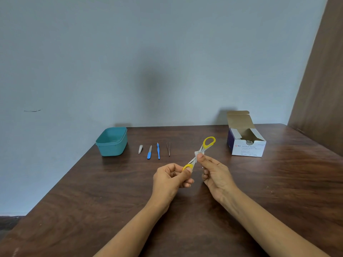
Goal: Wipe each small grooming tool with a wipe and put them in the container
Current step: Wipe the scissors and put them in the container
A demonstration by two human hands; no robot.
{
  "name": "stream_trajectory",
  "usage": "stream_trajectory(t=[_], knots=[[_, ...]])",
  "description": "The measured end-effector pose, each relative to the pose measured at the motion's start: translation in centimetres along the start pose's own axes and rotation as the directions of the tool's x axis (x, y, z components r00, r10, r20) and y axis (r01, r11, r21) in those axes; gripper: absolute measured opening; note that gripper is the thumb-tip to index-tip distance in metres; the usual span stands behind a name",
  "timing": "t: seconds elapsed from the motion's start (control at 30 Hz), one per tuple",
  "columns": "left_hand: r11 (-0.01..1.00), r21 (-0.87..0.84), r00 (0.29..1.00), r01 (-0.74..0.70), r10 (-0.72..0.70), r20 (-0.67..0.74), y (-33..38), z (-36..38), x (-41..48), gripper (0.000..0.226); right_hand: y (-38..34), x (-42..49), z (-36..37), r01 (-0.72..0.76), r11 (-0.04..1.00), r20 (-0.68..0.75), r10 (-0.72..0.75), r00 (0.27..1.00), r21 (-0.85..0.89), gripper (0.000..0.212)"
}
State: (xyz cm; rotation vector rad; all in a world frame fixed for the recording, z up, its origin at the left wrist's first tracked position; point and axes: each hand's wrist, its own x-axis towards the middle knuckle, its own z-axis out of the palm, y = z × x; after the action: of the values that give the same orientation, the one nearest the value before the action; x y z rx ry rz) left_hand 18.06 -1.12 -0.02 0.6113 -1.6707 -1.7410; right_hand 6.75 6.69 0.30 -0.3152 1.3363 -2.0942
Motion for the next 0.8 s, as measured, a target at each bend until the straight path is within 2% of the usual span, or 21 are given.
stream_trajectory(t=[0.07,0.17,0.23,0.47,0.57,0.63,0.7,0.8], knots=[[1.0,0.0,1.0,-0.002,0.002,-0.003,0.1,0.1,0.0,0.021,0.1,-0.1,-0.1,0.007,1.0,0.008,-0.007,1.0,-0.015,0.04],[1.0,-0.008,1.0,-0.011,0.011,-0.008,0.1,0.2,0.0,0.019,0.3,-0.6,0.1,0.04,0.995,0.036,-0.037,0.999,-0.096,0.013],[1.0,-0.003,1.0,-0.017,0.017,-0.007,0.1,0.1,0.0,0.019,0.4,-0.8,0.2,0.05,0.993,0.05,-0.045,0.998,-0.103,0.006],[1.0,-0.019,1.0,-0.014,0.014,-0.016,0.4,-0.2,0.1,0.023,0.3,-0.8,0.3,0.068,0.985,0.104,-0.052,0.993,-0.157,0.026],[1.0,-0.002,0.999,-0.031,0.031,-0.01,0.4,0.0,0.0,0.024,-0.2,-0.6,0.0,0.079,0.974,0.104,-0.058,0.993,-0.211,0.018],[0.992,0.108,0.997,-0.072,0.075,-0.026,0.4,0.0,0.0,0.02,-0.6,-0.5,-0.2,0.105,0.965,0.103,-0.082,0.991,-0.241,0.006],[0.97,0.213,0.992,-0.115,0.123,-0.025,0.4,-0.2,0.1,0.015,-1.0,-0.6,-0.3,0.119,0.958,0.104,-0.095,0.99,-0.26,0.004],[0.97,0.212,0.991,-0.116,0.126,-0.034,0.4,-0.3,0.1,0.011,-1.0,-0.7,-0.3,0.104,0.956,0.11,-0.076,0.991,-0.275,0.007]])
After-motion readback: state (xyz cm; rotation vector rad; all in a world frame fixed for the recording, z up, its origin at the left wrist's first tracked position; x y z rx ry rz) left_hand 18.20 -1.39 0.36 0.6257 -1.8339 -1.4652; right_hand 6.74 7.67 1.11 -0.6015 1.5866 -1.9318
